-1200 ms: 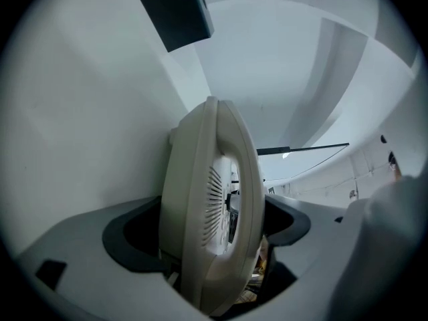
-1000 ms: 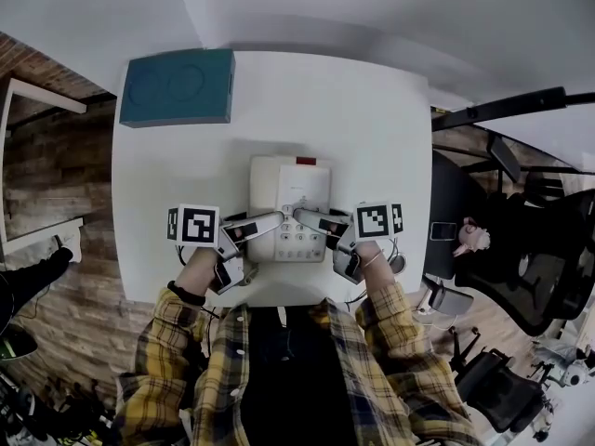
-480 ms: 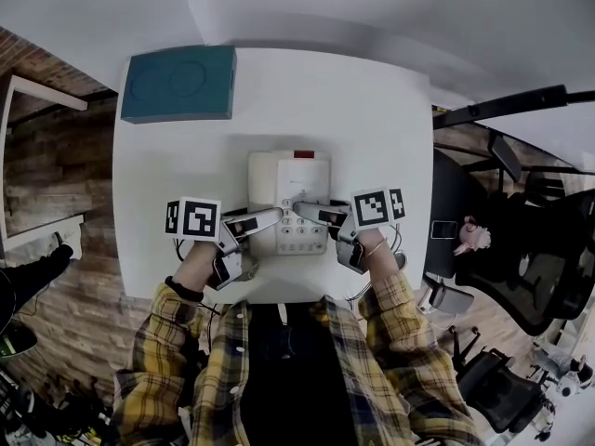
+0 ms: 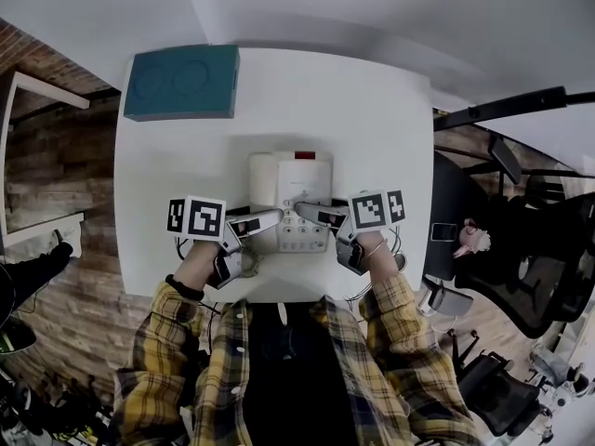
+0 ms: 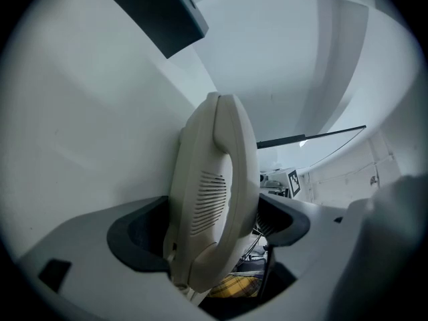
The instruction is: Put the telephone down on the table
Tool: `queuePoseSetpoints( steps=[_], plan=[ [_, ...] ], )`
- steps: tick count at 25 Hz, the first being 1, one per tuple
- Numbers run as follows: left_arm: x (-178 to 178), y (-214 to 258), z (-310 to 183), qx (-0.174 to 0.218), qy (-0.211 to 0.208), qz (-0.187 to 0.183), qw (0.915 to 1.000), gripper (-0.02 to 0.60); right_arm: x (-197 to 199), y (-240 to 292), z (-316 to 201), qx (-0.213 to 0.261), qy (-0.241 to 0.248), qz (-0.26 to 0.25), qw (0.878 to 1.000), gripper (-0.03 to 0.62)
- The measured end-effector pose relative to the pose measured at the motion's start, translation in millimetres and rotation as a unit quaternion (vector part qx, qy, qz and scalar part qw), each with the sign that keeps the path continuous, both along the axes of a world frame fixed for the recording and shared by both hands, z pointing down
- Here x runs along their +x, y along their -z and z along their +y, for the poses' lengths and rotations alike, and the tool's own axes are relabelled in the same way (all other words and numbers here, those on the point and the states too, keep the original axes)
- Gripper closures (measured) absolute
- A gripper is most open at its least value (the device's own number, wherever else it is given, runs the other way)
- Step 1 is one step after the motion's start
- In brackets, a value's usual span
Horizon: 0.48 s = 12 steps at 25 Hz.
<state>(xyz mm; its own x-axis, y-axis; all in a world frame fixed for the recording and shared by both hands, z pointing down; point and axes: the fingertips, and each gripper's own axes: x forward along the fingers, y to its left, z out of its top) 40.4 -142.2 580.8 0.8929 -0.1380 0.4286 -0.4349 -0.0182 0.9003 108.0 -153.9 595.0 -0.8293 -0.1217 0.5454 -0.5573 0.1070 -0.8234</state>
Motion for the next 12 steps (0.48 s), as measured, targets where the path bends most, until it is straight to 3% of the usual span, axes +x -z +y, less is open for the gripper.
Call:
queuePoseSetpoints(
  steps=[8, 12],
  plan=[
    [-0.4, 0.5, -0.6, -0.002, 0.008, 0.017, 0.9998, 0.170, 5.1, -1.7, 2.0, 0.001, 0.001, 0.019, 1.000, 0.313],
    [1.5, 0.4, 0.8, 0.014, -0.010, -0.005, 0.9998, 0.170, 7.2, -1.6, 1.9, 0.013, -0.001, 0.043, 0.999, 0.310]
  ],
)
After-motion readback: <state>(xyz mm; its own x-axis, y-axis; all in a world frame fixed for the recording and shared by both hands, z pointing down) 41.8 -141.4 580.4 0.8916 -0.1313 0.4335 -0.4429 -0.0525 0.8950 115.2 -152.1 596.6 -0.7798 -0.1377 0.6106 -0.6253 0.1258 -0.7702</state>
